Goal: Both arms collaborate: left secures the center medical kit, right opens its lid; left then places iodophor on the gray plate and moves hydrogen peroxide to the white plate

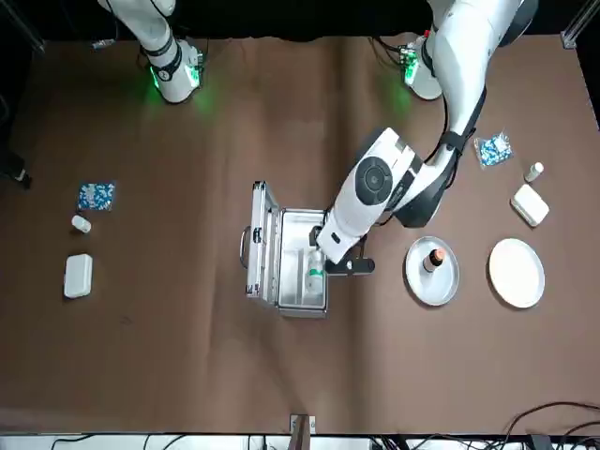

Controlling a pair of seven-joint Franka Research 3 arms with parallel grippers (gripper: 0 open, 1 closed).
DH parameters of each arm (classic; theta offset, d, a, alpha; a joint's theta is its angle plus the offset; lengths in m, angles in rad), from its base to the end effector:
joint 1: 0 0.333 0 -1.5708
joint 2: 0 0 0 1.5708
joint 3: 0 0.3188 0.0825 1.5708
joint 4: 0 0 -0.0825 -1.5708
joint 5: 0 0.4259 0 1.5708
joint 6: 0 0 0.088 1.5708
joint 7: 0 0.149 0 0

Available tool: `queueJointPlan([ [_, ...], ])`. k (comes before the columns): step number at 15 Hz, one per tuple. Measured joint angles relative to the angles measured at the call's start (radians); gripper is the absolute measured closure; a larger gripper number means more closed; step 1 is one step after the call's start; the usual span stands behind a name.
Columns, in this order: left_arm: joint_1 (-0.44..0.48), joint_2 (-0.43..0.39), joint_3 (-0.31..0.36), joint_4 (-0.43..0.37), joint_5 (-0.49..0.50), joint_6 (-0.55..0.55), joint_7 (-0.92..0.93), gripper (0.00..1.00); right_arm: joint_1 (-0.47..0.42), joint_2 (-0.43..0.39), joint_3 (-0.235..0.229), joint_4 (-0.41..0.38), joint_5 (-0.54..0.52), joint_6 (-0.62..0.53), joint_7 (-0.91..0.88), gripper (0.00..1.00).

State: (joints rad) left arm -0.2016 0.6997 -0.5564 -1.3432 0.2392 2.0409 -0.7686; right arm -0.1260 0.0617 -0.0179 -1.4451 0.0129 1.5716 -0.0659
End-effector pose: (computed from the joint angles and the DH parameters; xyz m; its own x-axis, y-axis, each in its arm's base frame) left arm 0.6306 -0.4555 0.3115 0.9992 0.0362 -0.0164 0.0383 -0.9868 0.1575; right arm 0.6131 -0.0866 0.6127 0.9948 -0.0775 0.0654 -0.0772 -0.9970 -0.0075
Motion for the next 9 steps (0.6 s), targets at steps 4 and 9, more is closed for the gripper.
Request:
queueJointPlan([
  [4, -0.093, 0.039, 0.09, 0.0, 0.013, 0.115, 0.001, 0.22, -0.001, 0.0, 0.001, -0.004, 0.0, -0.013, 0.0, 0.01],
  [9, -0.247, 0.042, 0.242, 0.0, 0.013, 0.184, 0.001, 0.38, 0.001, 0.003, 0.011, -0.007, 0.0, -0.015, 0.0, 0.01],
])
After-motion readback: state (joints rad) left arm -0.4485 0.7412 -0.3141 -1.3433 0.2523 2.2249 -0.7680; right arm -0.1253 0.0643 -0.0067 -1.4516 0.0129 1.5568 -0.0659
